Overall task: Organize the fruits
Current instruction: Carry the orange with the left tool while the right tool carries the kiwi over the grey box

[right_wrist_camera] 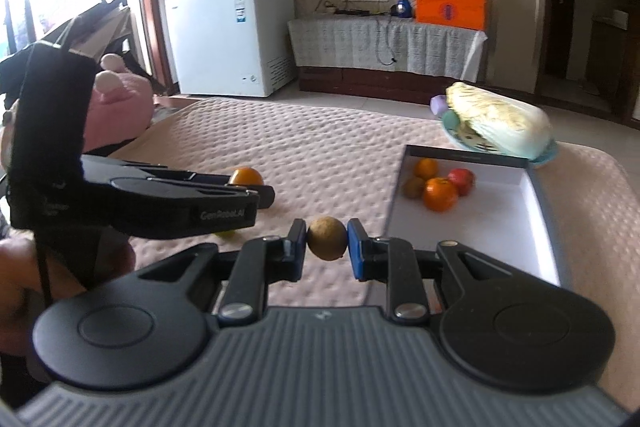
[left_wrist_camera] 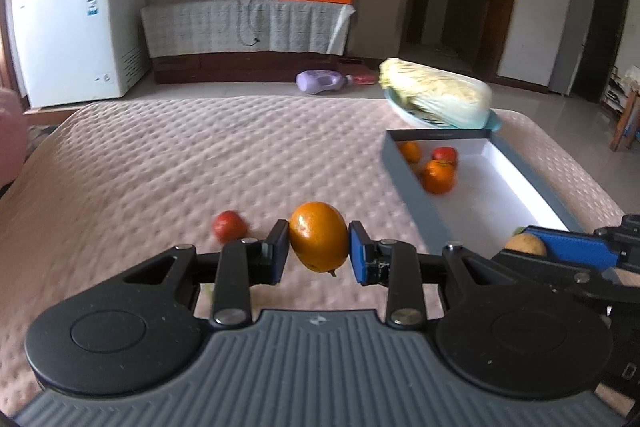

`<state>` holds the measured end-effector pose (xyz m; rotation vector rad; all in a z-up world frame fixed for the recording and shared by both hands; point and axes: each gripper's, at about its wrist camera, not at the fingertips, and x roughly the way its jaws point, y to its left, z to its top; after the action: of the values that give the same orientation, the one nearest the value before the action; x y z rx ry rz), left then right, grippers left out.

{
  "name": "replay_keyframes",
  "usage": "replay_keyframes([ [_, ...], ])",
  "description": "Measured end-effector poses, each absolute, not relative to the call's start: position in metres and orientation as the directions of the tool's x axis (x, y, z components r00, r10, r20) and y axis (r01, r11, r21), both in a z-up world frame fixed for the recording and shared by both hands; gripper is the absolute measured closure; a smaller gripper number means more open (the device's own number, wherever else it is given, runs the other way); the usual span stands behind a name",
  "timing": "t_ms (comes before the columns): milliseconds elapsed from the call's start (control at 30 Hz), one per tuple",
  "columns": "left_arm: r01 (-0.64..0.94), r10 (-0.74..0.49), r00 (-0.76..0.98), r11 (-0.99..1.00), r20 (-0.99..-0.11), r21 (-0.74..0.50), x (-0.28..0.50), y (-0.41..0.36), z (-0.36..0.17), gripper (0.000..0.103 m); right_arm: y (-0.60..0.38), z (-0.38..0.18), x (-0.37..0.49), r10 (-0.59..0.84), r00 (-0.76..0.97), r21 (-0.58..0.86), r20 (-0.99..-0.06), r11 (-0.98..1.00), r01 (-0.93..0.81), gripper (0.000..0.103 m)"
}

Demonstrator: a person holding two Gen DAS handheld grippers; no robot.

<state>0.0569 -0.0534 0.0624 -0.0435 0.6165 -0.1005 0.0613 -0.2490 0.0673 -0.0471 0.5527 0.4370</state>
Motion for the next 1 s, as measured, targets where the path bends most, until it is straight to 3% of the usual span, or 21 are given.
replay_keyframes([
  [1000,0.284,-0.306,0.777,0.95,-0.55,-0.128,0.088,-0.178,0.055,0.066,-0.318,0.054,0.057,0.272,0.785,0.053,-0.557,0.954,-0.294,0.078],
])
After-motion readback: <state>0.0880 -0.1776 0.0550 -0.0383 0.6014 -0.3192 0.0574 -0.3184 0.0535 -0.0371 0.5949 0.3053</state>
